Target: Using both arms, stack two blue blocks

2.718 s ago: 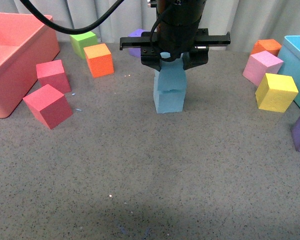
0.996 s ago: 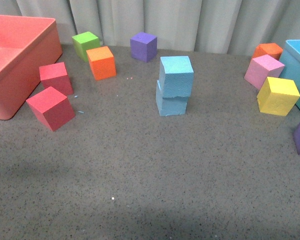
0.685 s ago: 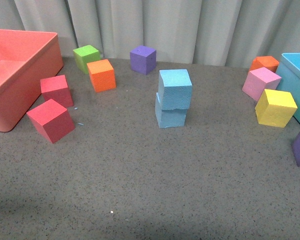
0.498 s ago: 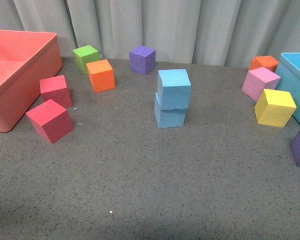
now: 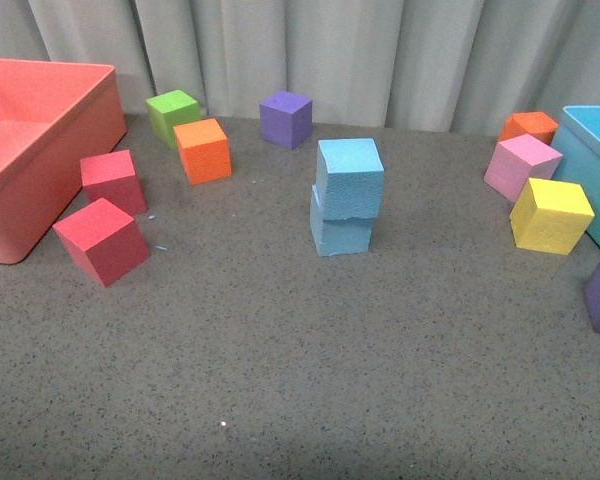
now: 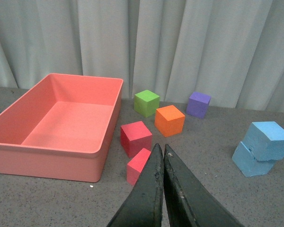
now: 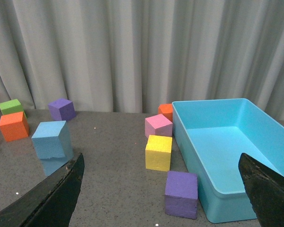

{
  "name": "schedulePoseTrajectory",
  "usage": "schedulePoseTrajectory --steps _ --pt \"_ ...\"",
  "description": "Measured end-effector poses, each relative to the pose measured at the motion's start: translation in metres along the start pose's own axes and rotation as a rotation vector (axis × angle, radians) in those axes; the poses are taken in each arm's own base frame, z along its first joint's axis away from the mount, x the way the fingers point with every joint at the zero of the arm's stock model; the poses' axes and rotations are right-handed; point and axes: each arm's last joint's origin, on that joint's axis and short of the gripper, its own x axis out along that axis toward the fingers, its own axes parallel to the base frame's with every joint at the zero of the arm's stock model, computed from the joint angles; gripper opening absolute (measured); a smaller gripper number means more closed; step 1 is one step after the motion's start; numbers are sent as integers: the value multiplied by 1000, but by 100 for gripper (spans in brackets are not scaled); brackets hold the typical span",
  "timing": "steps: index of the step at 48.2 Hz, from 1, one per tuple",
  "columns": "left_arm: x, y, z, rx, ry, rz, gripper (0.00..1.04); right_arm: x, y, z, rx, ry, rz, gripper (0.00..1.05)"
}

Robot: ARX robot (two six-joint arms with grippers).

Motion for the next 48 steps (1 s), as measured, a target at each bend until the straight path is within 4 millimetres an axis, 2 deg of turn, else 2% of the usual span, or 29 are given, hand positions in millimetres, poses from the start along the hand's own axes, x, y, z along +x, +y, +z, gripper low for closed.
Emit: schedulePoseTrajectory --steps 38,48 --pt "-21 0 1 0 -6 0 4 0 0 0 0 0 0 95" --pt "-32 0 -1 0 0 -1 4 0 0 0 0 0 0 95"
